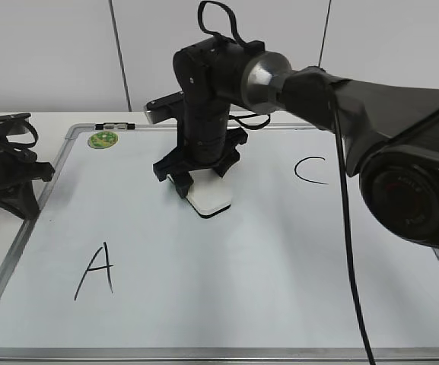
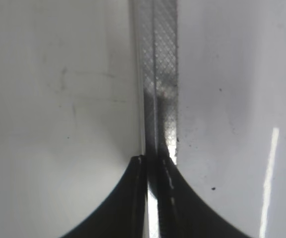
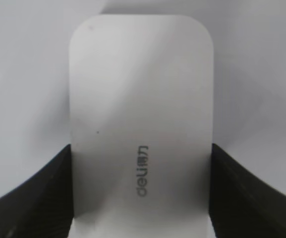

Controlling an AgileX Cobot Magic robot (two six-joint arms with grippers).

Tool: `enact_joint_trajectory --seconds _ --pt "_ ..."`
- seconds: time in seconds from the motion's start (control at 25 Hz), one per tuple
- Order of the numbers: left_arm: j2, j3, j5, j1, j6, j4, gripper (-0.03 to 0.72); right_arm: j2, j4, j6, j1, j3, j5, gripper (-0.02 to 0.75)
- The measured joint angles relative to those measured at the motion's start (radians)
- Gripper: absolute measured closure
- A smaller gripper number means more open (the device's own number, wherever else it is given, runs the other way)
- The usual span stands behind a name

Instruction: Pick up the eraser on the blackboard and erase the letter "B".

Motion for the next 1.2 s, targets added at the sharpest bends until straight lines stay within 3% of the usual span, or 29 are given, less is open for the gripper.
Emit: enact_joint_trajectory --seconds 0.44,0.8,1.2 --pt "0.0 0.0 0.0 0.0 0.0 0.0 0.678 -0.025 -0.019 -0.004 -0.049 0.002 0.036 0.195" --pt "0.0 0.0 0.0 0.0 0.0 0.002 0.678 -0.213 -0.022 -0.023 -0.062 0.01 0.05 0.196" --pt "0.0 0.0 0.0 0.0 0.0 0.003 0.678 -0.486 -0.05 -0.046 -0.162 0.279 0.057 0.196"
